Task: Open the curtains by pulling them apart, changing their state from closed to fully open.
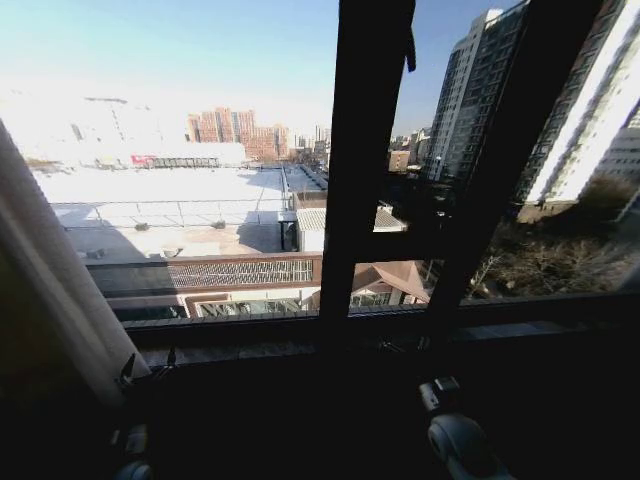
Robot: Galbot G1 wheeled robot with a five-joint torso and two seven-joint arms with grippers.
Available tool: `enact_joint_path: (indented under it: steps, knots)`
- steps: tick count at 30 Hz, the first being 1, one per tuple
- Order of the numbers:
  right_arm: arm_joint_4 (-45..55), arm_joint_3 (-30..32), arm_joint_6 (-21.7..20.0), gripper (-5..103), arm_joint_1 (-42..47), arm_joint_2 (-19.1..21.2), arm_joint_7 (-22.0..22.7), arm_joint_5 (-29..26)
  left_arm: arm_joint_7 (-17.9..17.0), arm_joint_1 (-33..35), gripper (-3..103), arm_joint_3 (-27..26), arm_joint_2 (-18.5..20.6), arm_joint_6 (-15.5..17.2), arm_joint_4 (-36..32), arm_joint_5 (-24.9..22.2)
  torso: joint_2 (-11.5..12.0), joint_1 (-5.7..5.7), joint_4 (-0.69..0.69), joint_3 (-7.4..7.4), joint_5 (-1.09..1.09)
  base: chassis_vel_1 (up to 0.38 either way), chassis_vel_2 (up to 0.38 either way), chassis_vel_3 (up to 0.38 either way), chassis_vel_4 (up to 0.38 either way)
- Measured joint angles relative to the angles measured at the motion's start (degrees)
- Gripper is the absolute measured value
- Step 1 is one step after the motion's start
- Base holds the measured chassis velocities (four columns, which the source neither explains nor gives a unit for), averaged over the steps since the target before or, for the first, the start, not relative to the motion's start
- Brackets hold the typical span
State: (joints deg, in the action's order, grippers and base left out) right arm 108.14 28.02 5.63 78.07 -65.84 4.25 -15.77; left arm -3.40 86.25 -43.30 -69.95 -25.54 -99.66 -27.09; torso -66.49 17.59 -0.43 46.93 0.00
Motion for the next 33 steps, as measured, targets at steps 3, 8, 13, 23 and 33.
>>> enact_joint_path:
  steps: [3, 8, 13, 23, 33]
  knots:
    - [0.0, 0.0, 0.0, 100, 0.0, 0.0, 0.0, 0.0, 0.0, 0.0, 100, 0.0, 0.0, 0.0, 0.0, 0.0, 0.0, 0.0, -0.01, 0.0, 0.0, -0.362, -0.353, 0.364, 0.362]
    - [0.0, 0.0, 0.0, 100, 0.0, 0.0, 0.0, 0.0, 0.0, 0.0, 100, -0.01, 0.0, 0.0, 0.0, 0.0, 0.0, 0.0, 0.0, 0.0, 0.0, -0.361, -0.363, 0.373, 0.369]
    - [0.0, 0.0, 0.0, 100, 0.0, 0.0, 0.0, 0.0, 0.0, 0.0, 100, -0.01, 0.01, 0.0, 0.0, 0.0, 0.0, 0.0, 0.0, 0.0, 0.0, -0.347, -0.371, 0.358, 0.355]
    - [0.0, 0.0, 0.0, 100, 0.0, 0.0, 0.0, 0.0, -0.01, -0.01, 100, -0.01, 0.01, 0.01, 0.01, 0.0, 0.0, 0.0, 0.01, 0.0, -0.01, -0.346, -0.354, 0.345, 0.353]
    - [0.0, 0.0, 0.0, 100, 0.0, 0.0, 0.0, 0.0, -0.01, -0.01, 100, -0.01, 0.01, 0.01, 0.0, 0.0, 0.0, 0.0, 0.0, 0.0, 0.0, -0.351, -0.351, 0.361, 0.349]
